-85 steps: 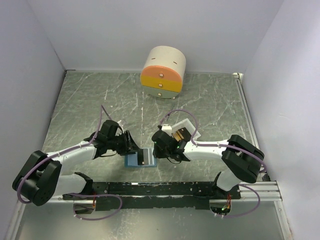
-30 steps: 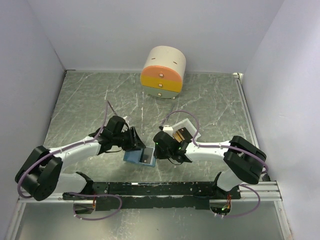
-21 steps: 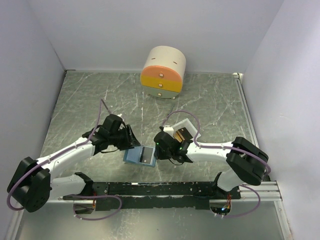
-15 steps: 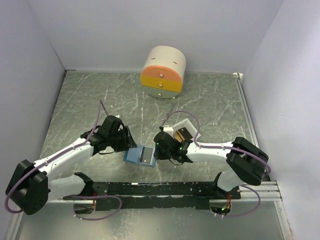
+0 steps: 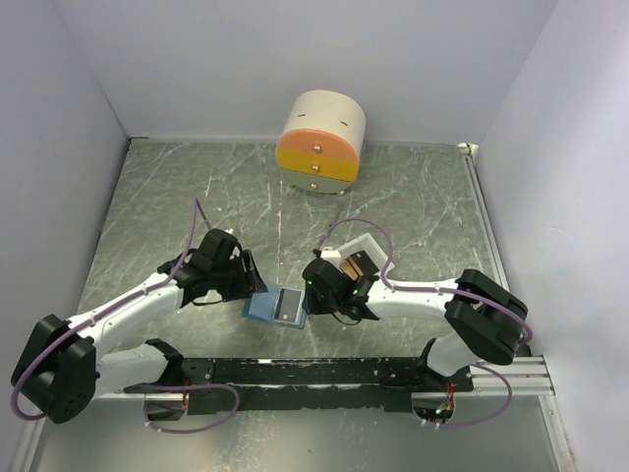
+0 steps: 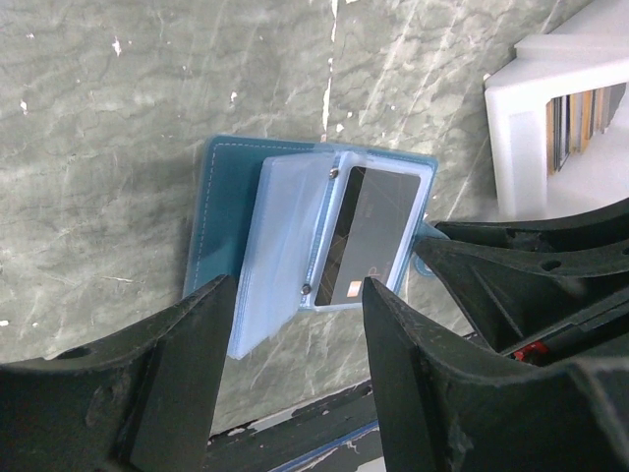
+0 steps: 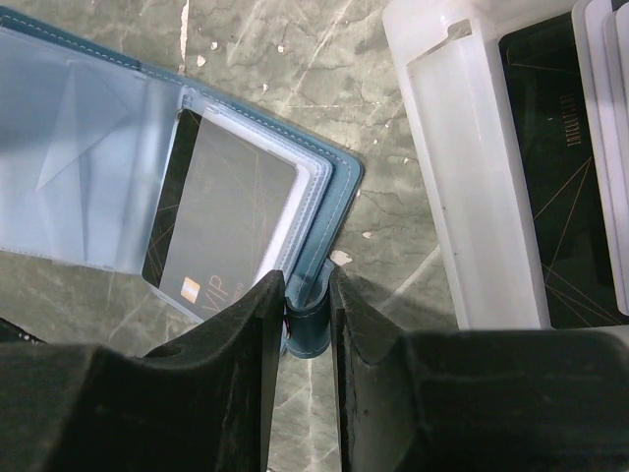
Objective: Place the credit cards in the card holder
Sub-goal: Insert the credit card into the card holder, then turn over the card slot in the card holder.
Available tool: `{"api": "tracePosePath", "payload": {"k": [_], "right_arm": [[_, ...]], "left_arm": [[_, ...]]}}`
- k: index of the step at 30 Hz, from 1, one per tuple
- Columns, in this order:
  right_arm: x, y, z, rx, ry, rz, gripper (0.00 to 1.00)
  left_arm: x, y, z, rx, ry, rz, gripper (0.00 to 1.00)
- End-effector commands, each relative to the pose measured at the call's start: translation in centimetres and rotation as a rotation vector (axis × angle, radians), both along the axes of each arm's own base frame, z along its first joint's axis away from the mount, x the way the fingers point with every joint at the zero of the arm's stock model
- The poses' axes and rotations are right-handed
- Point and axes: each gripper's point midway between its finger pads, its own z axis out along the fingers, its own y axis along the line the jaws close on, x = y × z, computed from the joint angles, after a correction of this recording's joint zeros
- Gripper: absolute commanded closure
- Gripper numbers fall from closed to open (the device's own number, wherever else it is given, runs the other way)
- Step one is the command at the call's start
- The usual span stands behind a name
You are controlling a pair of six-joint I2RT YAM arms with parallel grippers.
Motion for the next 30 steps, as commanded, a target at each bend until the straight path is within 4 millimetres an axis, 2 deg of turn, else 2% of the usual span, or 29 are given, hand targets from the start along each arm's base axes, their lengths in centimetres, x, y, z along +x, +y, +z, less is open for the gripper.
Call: {"api": "tracePosePath", "payload": {"k": [1, 9, 18, 30], "right_arm": [[-0.1, 0.1, 0.1, -0.001, -0.006, 0.008, 0.74], [-0.2, 0.4, 0.1, 0.001, -0.005, 0.015, 0.74], [-0.2, 0.3, 0.3, 0.003, -0.01, 0.019, 0.75], [0.5, 0.1, 2.6, 0.016, -0.073, 0.019, 0.72]], "left_arm": [[0.0, -0.6, -0.1, -0.037, -0.004, -0.033, 0.35], [-0.2, -1.2, -0.4, -0.069, 0.006, -0.055, 0.36], [-0.2, -2.5, 1.0, -0.143, -0.007, -0.087, 0.36], [-0.4, -3.4, 2.3, -0.212, -0.023, -0.115, 0.39]]}}
